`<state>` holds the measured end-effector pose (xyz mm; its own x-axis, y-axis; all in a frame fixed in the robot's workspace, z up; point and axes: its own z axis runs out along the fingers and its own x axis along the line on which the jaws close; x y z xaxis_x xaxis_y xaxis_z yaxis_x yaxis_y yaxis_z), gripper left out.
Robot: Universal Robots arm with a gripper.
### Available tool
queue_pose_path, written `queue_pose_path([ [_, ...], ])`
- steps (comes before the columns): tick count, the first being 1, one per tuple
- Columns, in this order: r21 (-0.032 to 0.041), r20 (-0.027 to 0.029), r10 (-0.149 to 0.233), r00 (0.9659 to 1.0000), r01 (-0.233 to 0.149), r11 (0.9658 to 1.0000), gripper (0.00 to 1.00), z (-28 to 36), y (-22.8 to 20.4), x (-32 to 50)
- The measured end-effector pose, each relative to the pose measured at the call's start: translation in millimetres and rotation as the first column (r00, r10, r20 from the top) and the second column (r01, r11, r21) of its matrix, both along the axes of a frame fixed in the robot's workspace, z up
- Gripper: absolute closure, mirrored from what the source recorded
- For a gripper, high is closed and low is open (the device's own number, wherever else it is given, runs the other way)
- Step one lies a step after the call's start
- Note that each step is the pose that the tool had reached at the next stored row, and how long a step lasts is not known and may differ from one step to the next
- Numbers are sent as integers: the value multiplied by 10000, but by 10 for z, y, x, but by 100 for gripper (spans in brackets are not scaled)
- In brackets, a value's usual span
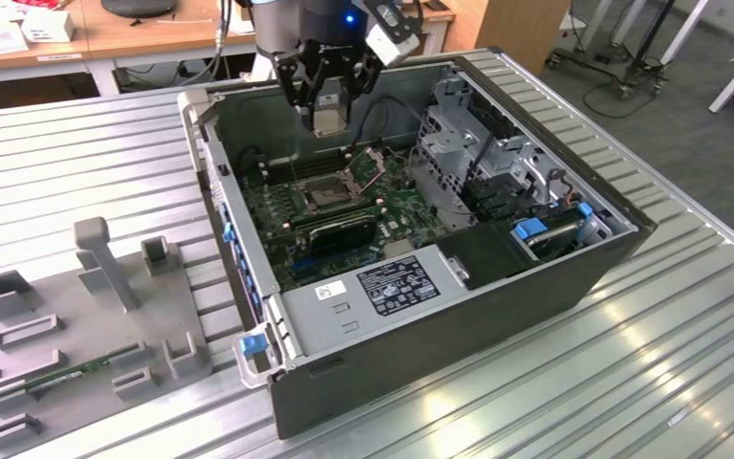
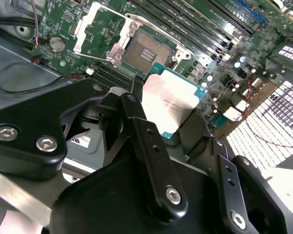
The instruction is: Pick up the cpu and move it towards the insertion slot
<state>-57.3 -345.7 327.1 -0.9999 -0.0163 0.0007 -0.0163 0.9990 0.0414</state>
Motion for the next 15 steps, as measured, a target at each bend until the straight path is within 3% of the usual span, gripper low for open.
queue_pose_path([
  [10,2,1,-44,10000,44,10000,45,-134,9,43],
  [15,1,1,-60,10000,60,10000,45,-170,30,71],
])
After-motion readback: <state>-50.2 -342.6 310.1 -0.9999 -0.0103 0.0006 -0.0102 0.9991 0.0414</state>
